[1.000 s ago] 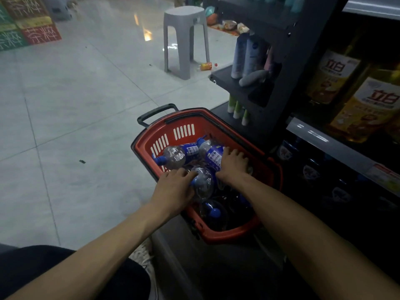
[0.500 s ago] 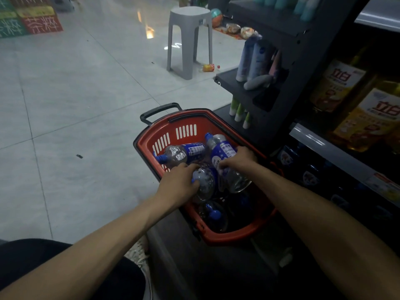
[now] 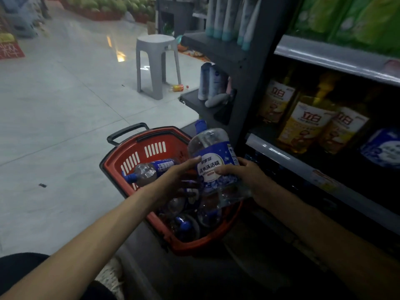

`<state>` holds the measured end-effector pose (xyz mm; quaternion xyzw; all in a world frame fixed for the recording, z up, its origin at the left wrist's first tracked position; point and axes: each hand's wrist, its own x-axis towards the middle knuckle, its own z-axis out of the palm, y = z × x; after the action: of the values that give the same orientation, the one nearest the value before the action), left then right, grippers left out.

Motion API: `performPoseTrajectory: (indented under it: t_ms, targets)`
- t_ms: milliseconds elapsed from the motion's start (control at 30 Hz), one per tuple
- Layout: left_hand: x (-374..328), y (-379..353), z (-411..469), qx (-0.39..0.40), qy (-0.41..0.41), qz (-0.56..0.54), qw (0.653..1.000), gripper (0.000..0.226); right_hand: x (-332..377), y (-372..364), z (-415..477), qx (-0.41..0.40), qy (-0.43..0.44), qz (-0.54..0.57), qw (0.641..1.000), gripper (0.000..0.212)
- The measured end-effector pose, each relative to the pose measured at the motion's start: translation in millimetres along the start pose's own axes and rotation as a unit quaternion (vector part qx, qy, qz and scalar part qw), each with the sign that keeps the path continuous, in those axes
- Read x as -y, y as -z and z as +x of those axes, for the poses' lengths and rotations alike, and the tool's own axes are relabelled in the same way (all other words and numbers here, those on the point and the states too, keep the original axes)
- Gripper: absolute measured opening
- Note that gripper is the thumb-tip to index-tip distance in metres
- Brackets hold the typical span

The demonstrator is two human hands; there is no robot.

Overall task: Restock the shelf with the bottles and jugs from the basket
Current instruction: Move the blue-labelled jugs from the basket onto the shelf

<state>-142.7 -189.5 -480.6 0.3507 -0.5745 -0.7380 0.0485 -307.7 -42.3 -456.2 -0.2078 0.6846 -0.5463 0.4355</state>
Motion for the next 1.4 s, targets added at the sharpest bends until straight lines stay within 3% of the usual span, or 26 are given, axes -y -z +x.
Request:
performPoseTrajectory:
  t_ms: [233,367,567,767,900,1033,1200,1300,1400]
  targets:
    - [-10,-73,-9,0.101,-0.031,0.012,0.994,0.042,-16,61,-54,0.045,0.037,0.030,0.998,0.057]
    - [-3,-105,-3,0.129,-0.056,0.004,0.990,0.075,-22,93,-77,0.022,0.087,0.015,0.996,0.051]
    - [-13,-161,6,0.130,-0.111,0.015,0.985,0.055,-32,125,-88,-0.037,0.178,-0.040,0.983,0.084]
    - [-14,-211,7,0.140,-0.189,0.096,0.967,0.068,-51,169,-104,-0.116,0.226,-0.084,0.964,0.091]
    - [-17,-236,2,0.134,-0.251,0.157,0.946,0.075,-63,191,-119,-0.145,0.250,-0.076,0.954,0.086]
    - [-25,-262,-10,0.117,-0.314,0.227,0.914,0.087,-75,205,-136,-0.226,0.261,-0.106,0.932,0.071]
    - [-22,-306,-27,0.069,-0.399,0.270,0.874,0.087,-84,234,-161,-0.355,0.287,-0.243,0.856,0.071]
    - [-17,-339,-35,0.074,-0.437,0.261,0.857,0.082,-87,255,-181,-0.366,0.294,-0.195,0.861,0.060]
    - [-16,-372,-34,0.085,-0.483,0.285,0.824,0.077,-95,275,-190,-0.412,0.332,-0.144,0.836,0.058]
